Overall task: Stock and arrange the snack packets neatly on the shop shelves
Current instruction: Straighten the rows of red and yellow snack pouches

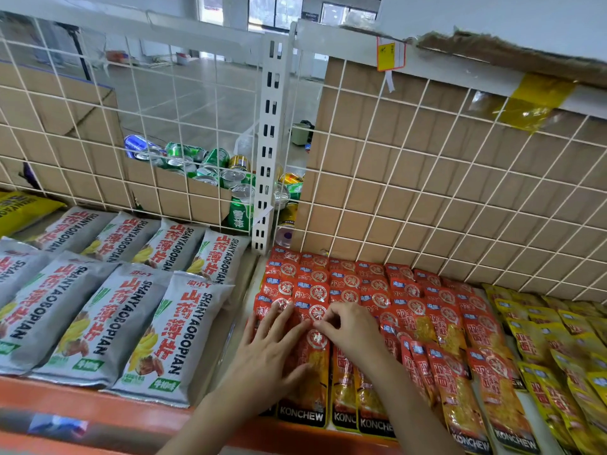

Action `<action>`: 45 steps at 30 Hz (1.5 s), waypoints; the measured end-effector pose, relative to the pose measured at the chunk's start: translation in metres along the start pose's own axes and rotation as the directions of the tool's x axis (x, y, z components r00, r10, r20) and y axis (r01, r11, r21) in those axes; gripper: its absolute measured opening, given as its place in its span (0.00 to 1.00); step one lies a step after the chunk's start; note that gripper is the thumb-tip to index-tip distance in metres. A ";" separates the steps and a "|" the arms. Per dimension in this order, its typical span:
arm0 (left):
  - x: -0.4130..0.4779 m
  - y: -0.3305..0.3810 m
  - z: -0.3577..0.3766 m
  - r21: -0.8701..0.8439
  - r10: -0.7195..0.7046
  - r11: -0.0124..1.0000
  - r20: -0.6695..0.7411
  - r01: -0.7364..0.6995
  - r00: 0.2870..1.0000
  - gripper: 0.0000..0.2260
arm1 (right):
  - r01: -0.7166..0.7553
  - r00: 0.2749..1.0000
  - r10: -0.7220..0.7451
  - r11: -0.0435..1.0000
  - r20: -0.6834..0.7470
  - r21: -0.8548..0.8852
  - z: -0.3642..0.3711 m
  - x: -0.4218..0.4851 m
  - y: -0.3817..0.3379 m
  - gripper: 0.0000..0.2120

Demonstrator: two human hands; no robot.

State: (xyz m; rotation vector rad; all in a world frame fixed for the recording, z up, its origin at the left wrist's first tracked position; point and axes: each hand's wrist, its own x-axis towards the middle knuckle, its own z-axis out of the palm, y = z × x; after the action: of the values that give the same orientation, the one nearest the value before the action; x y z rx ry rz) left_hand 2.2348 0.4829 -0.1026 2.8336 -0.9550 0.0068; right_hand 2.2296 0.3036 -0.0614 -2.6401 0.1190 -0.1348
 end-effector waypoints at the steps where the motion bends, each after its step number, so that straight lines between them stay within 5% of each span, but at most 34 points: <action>1: -0.001 0.000 0.000 -0.002 -0.007 1.000 0.008 0.007 1.000 0.29 | 0.001 1.000 -0.001 1.000 -0.001 -0.007 0.001 0.000 0.000 0.11; 6: -0.001 -0.001 0.001 -0.042 -0.022 0.999 -0.024 0.021 0.999 0.30 | 0.018 1.000 -0.018 0.999 0.010 -0.030 0.001 0.001 0.002 0.10; 11: 0.006 -0.005 -0.009 -0.351 -0.164 0.932 -0.181 0.092 0.970 0.41 | 0.019 0.999 -0.019 1.000 -0.039 -0.004 0.001 0.002 0.001 0.08; 20: 0.028 -0.015 -0.013 -0.546 -0.313 0.801 -0.036 0.244 0.949 0.33 | -0.011 0.998 0.003 0.994 -0.070 -0.112 0.009 0.008 -0.003 0.09; 27: 0.031 -0.016 -0.013 -0.534 -0.309 0.811 -0.044 0.239 0.950 0.32 | 0.000 0.996 -0.010 0.993 -0.087 -0.118 0.012 0.009 -0.002 0.09; 34: 0.054 -0.023 -0.034 -0.391 -0.341 0.880 -0.122 0.271 0.932 0.20 | -0.014 0.978 -0.008 0.995 -0.209 -0.103 0.003 0.018 -0.005 0.10; 45: 0.110 -0.047 -0.052 -0.221 -0.284 0.936 -0.011 0.275 0.959 0.10 | 0.000 0.999 -0.008 0.982 -0.041 -0.187 0.006 0.043 -0.003 0.21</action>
State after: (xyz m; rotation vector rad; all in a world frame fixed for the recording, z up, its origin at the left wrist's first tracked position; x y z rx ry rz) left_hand 2.3527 0.4613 -0.0522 2.7236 -0.5006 -0.0654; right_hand 2.2736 0.3046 -0.0619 -2.8260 0.1465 -0.1881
